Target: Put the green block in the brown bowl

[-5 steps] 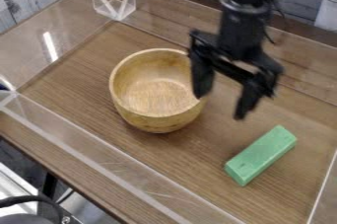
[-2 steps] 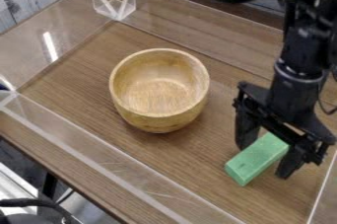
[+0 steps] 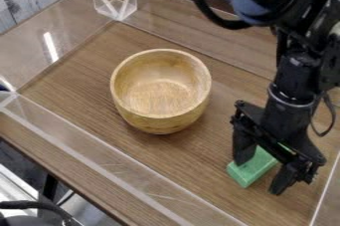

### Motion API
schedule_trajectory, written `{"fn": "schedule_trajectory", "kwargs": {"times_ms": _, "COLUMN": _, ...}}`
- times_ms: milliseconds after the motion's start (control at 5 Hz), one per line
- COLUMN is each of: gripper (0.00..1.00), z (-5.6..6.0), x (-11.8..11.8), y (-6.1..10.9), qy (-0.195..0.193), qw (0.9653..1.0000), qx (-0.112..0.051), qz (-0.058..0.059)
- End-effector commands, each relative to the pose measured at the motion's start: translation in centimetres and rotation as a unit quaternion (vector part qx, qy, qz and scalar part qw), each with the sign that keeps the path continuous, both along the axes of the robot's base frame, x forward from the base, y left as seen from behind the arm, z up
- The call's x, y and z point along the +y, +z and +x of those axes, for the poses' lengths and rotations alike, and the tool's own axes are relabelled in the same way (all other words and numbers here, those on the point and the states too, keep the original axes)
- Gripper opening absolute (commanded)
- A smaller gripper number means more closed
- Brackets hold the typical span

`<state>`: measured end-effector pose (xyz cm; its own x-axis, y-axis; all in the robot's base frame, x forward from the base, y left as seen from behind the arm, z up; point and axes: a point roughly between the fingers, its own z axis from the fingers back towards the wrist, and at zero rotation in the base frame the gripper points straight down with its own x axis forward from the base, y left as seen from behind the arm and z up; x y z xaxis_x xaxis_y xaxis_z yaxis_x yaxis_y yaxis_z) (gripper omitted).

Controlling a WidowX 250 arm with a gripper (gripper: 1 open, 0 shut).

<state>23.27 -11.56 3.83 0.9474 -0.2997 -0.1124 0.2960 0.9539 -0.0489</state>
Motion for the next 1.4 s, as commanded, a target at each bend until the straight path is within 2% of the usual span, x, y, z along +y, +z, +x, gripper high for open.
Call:
{"fn": "schedule_trajectory", "kwargs": {"times_ms": 0, "gripper": 1.00, "z": 0.4, "x": 0.4, "y": -0.4, "qy": -0.001, "qw": 0.9999, "qx": -0.011, "qz": -0.007}}
{"fn": "schedule_trajectory", "kwargs": {"times_ms": 600, "gripper": 1.00, "z": 0.2, "x": 1.2, "y": -2.6, "qy": -0.005, "qw": 0.9999, "qx": -0.008, "qz": -0.011}}
{"fn": "schedule_trajectory", "kwargs": {"times_ms": 1200, "gripper": 1.00, "z": -0.1, "x": 1.7, "y": -4.8, "qy": -0.008, "qw": 0.9998, "qx": 0.011, "qz": -0.012}}
